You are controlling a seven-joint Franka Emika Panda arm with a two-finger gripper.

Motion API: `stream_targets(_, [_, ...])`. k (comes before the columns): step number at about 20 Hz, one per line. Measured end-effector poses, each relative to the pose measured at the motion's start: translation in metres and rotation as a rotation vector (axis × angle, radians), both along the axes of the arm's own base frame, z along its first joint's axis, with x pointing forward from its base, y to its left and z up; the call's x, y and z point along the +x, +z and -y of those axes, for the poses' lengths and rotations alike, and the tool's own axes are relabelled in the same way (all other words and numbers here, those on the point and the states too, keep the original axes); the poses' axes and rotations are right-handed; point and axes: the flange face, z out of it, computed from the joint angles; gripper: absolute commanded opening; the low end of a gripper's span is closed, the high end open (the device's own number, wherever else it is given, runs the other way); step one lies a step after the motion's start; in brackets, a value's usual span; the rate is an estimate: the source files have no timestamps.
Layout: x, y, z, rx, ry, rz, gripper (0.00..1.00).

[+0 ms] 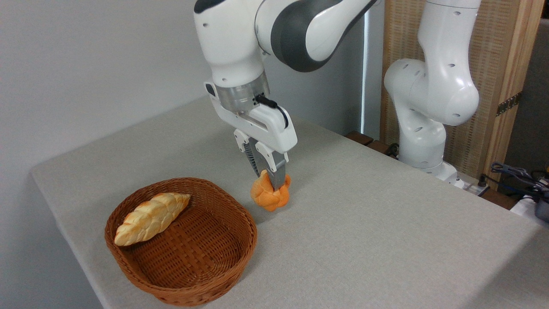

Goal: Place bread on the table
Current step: 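Lift the orange bun out of the basket and lower it onto the table, then open the gripper and raise it away from the bun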

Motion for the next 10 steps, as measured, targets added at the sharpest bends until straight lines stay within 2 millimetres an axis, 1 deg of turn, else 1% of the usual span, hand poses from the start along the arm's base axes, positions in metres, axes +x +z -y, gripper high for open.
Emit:
stream_targets(4, [0.002,-0.019,0.003,0.006,-0.027,-0.037,1.0])
stream_targets(6, [0.003,-0.024,0.004,0.008,-0.029,-0.048,1.0])
stream_targets(10, [0.004,-0.026,0.005,0.01,-0.031,-0.052,1.0])
